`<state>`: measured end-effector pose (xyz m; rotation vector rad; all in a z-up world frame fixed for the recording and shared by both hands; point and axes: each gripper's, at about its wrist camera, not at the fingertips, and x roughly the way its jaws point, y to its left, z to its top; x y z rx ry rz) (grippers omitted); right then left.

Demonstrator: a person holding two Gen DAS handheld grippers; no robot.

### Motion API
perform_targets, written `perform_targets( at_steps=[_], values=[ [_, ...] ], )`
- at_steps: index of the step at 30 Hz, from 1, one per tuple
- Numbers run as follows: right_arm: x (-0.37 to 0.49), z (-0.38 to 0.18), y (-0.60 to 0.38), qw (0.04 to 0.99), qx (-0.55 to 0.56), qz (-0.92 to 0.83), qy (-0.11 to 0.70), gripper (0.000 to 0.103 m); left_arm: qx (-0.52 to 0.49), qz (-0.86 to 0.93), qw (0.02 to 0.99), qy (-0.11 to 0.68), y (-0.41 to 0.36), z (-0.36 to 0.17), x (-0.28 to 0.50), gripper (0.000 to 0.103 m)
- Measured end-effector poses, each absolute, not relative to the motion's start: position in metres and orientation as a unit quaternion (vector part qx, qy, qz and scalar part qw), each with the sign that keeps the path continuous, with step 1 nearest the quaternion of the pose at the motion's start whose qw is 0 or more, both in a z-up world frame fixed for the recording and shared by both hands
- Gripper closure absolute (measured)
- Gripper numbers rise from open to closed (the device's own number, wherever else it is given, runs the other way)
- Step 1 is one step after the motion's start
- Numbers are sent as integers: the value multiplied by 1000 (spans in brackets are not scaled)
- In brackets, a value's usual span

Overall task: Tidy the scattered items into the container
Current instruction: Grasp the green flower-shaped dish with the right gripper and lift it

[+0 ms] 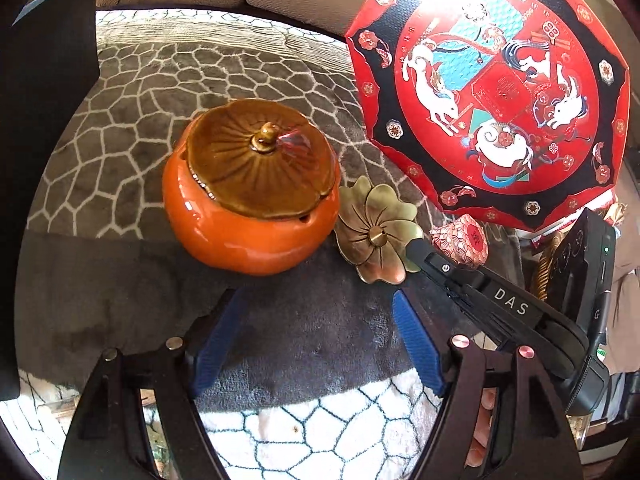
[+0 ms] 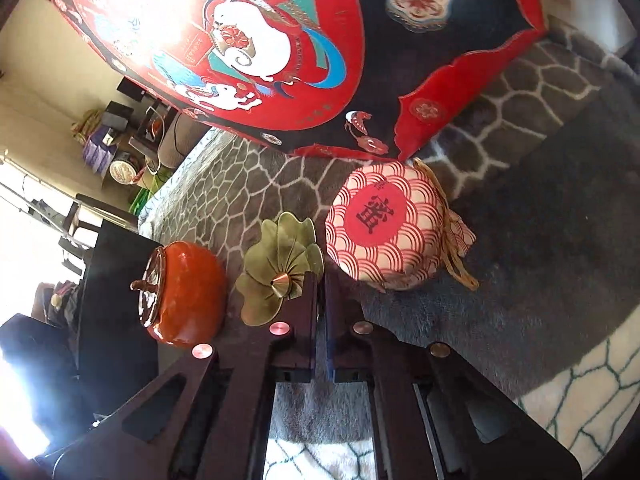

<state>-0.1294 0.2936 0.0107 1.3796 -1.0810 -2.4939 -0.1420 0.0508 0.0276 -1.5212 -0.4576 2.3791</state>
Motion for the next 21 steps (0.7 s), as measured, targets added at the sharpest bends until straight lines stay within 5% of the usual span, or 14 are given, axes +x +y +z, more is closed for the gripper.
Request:
perform_targets(
  at_steps=[12,16,21],
  values=[
    [-10,14,285,58,518,-776,-357,100,-534,817,154,-154,54,45,-77,26],
    [11,3,290,58,518,-768,-372,99,-552,812,153,-117,72,35,-62,51],
    [9,1,294,63,521,-769,-366,99,-554,816,146,-77,82,23,-51,54]
  ],
)
